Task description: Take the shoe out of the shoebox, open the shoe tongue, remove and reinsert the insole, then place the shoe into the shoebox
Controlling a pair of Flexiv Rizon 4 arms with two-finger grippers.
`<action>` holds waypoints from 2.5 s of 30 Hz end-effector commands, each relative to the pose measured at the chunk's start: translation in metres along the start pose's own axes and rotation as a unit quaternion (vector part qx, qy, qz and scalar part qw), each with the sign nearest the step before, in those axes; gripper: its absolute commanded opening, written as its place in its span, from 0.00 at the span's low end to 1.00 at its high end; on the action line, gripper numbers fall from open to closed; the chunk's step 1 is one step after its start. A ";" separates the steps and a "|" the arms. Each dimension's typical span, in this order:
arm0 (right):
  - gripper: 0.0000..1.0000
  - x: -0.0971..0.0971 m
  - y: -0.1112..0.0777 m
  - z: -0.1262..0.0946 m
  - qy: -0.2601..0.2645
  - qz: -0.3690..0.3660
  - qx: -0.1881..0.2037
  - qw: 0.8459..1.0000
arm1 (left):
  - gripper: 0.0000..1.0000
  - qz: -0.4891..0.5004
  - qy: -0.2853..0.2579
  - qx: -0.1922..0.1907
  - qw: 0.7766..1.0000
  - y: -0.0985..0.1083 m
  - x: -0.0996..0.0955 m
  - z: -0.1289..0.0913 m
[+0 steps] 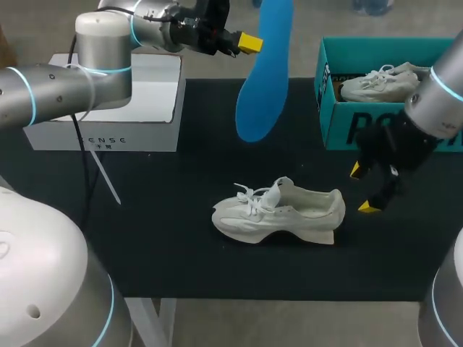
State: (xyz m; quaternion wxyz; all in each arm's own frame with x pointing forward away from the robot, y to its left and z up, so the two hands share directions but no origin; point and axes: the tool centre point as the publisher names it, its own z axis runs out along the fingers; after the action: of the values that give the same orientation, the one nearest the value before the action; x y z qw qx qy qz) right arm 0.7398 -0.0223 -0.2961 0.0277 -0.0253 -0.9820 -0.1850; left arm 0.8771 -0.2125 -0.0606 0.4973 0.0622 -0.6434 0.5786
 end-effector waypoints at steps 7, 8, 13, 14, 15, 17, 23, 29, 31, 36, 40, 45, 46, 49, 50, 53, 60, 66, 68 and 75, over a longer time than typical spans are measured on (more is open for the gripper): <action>1.00 -0.036 0.035 0.008 -0.011 0.064 0.043 0.997 | 0.00 0.001 0.000 0.000 1.000 0.000 0.000 0.000; 1.00 -0.039 0.038 0.011 -0.012 0.065 0.045 0.997 | 0.00 0.001 0.000 0.000 1.000 0.000 0.000 0.000; 1.00 -0.051 0.047 0.026 -0.002 0.064 0.057 0.996 | 0.00 0.001 0.000 0.000 1.000 0.000 0.000 0.000; 1.00 -0.052 0.047 0.028 -0.003 0.064 0.056 0.996 | 0.00 0.001 0.000 0.000 1.000 0.000 0.000 0.000; 1.00 -0.054 0.048 0.031 -0.002 0.063 0.053 0.997 | 0.00 0.001 0.000 0.000 1.000 0.000 0.000 0.000; 1.00 -0.056 0.050 0.036 -0.002 0.063 0.056 0.996 | 0.00 0.001 0.000 0.000 1.000 0.000 0.000 0.000; 1.00 -0.057 0.055 0.052 -0.008 0.061 0.072 0.995 | 0.00 0.001 0.000 0.000 1.000 0.000 0.000 0.000; 1.00 -0.059 0.044 0.066 -0.013 0.069 0.070 0.995 | 0.00 0.001 0.000 0.000 1.000 0.000 0.000 0.000; 1.00 -0.059 0.042 0.069 -0.014 0.070 0.070 0.995 | 0.00 0.001 0.000 0.000 1.000 0.000 0.000 0.000; 1.00 -0.060 0.041 0.078 -0.016 0.071 0.071 0.995 | 0.00 0.001 0.000 0.000 1.000 0.000 0.000 0.000; 1.00 -0.061 0.039 0.087 -0.015 0.071 0.070 0.995 | 0.00 0.001 0.000 0.000 1.000 0.000 0.000 0.000; 0.96 -0.062 0.040 0.095 -0.013 0.070 0.065 0.995 | 0.00 0.001 0.000 0.000 1.000 0.000 0.000 0.000; 0.89 -0.062 0.041 0.097 -0.012 0.069 0.064 0.996 | 0.00 0.001 0.000 0.000 1.000 0.000 0.000 0.000; 0.50 -0.064 0.042 0.104 -0.004 0.064 0.062 0.996 | 0.00 0.001 0.000 0.000 1.000 0.000 0.000 0.000; 0.46 -0.064 0.042 0.107 -0.002 0.062 0.061 0.996 | 0.00 0.001 0.000 0.000 1.000 0.000 0.000 0.000; 0.00 -0.064 0.041 0.113 0.004 0.061 0.055 0.997 | 0.00 0.001 0.000 0.000 1.000 0.000 0.000 0.000; 0.00 -0.059 0.040 0.122 0.011 0.061 0.041 0.997 | 0.00 0.001 0.000 0.000 1.000 0.000 0.000 0.000; 0.00 -0.057 0.043 0.123 0.016 0.056 0.039 0.998 | 0.00 0.001 0.000 0.000 1.000 0.000 0.000 0.000; 0.00 -0.056 0.043 0.122 0.016 0.054 0.039 0.998 | 0.00 0.001 0.000 0.000 1.000 0.000 0.000 0.000; 0.00 -0.054 0.045 0.107 0.009 0.050 0.042 0.998 | 0.00 0.001 0.000 0.000 1.000 0.000 0.000 0.000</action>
State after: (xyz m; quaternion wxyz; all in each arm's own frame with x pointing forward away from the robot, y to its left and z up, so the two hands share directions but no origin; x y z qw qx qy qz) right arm 0.7950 0.0588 -0.3921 0.0511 -0.0704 -0.9858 -0.1439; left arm 0.8771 -0.2125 -0.0606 0.4973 0.0622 -0.6434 0.5786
